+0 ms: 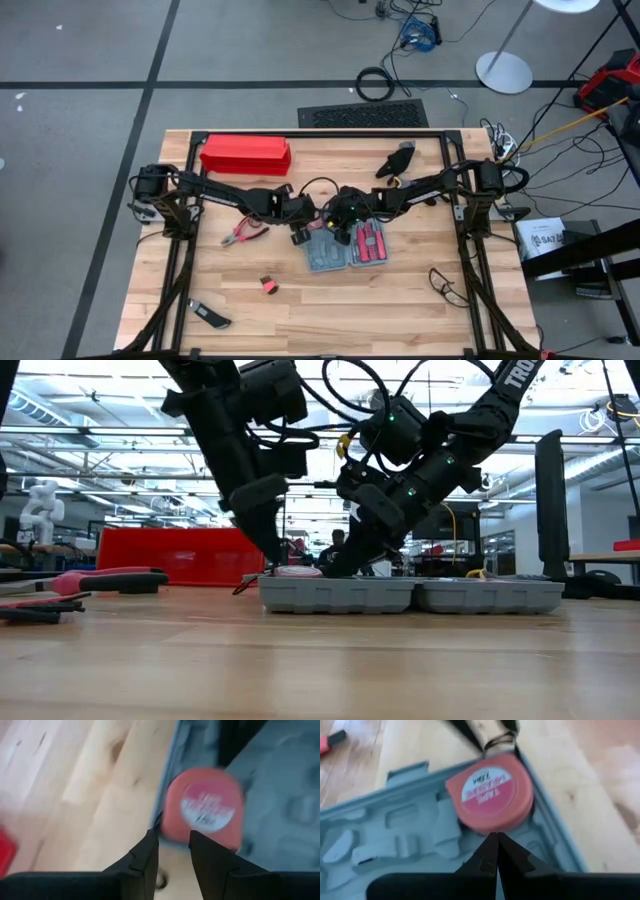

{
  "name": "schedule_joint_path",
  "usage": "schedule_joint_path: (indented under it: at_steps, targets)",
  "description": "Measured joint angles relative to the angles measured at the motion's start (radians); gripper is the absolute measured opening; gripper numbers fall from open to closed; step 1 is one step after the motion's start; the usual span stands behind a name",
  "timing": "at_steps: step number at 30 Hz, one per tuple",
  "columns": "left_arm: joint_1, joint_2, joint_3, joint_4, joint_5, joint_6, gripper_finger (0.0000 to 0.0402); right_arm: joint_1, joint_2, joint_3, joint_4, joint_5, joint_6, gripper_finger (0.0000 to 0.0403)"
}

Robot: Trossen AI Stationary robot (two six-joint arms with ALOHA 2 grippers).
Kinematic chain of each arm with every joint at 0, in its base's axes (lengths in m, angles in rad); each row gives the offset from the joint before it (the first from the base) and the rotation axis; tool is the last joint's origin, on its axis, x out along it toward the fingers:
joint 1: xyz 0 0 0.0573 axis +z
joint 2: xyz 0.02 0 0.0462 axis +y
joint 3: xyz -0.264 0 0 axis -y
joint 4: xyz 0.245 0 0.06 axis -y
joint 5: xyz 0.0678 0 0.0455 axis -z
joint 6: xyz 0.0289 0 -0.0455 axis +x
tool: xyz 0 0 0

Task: Prefit tool cases
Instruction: Put the orange measuring tape into the gray pre-fit tool case

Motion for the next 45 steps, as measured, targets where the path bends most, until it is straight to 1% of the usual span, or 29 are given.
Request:
schedule_joint_path:
  at_steps: [4, 7, 11, 16, 22, 30, 45]
  targets:
    - [0.0, -0.016, 0.0, -0.066, -0.004, -0.003, 0.0116, 0.0, 0.0, 0.0, -0.025, 0.004, 0.007, 0.0]
    - [0.0, -0.006, 0.0, -0.085, 0.02, -0.003, 0.0116, -0.002, 0.0, 0.0, -0.023, 0.011, 0.006, 0.0]
    - [0.0, 0.039, 0.0, -0.06, 0.034, 0.014, 0.0116, -0.006, 0.0, 0.0, -0.023, 0.028, -0.003, 0.0]
    - [0.005, 0.061, 0.0, -0.017, 0.034, 0.017, 0.0116, -0.007, 0.0, 0.0, -0.026, 0.031, -0.005, 0.0]
    - [0.005, 0.061, 0.0, 0.005, 0.034, 0.018, 0.0116, -0.007, 0.008, 0.0, -0.026, 0.033, -0.012, 0.0]
    - [0.005, 0.048, 0.027, -0.03, 0.035, 0.018, 0.0116, -0.008, 0.029, 0.003, -0.007, 0.032, -0.008, 0.0]
    - [0.008, 0.047, 0.035, -0.017, 0.053, 0.018, 0.0116, -0.03, 0.035, -0.001, 0.051, 0.032, -0.018, 0.0]
